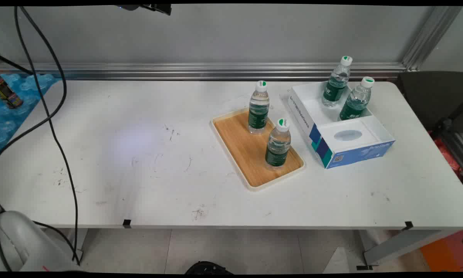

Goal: Pick up the green bottle from the white box

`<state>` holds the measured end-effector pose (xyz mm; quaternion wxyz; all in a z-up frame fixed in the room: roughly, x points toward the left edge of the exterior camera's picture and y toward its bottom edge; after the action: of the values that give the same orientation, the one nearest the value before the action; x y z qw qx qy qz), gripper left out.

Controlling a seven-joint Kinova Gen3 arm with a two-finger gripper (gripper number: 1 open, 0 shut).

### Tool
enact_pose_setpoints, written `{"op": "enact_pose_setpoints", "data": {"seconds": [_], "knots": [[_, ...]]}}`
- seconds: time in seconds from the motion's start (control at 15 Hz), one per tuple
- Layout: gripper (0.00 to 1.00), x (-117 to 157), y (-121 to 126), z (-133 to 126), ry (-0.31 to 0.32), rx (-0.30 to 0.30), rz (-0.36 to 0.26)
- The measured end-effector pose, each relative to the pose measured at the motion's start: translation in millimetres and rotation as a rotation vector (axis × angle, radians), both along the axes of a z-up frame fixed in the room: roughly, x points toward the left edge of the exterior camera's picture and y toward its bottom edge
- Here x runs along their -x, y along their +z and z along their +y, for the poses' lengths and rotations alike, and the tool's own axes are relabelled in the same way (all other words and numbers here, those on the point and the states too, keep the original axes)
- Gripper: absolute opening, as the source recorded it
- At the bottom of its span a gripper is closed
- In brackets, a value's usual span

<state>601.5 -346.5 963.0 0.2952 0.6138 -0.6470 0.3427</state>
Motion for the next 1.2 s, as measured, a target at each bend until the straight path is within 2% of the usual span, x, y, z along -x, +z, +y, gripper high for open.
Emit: {"op": "enact_pose_setpoints", "data": {"seconds": [0.13,0.33,0.6,0.73,1.2], "knots": [[1.00,5,2,0,-0.022,-0.011,-0.009],[1.00,22,5,-1,-0.095,-0.038,-0.026],[1.00,60,8,2,-0.277,-0.085,-0.051],[1.00,76,7,2,-0.347,-0.099,-0.059],[1.00,165,-5,-4,-0.678,-0.153,-0.077]]}}
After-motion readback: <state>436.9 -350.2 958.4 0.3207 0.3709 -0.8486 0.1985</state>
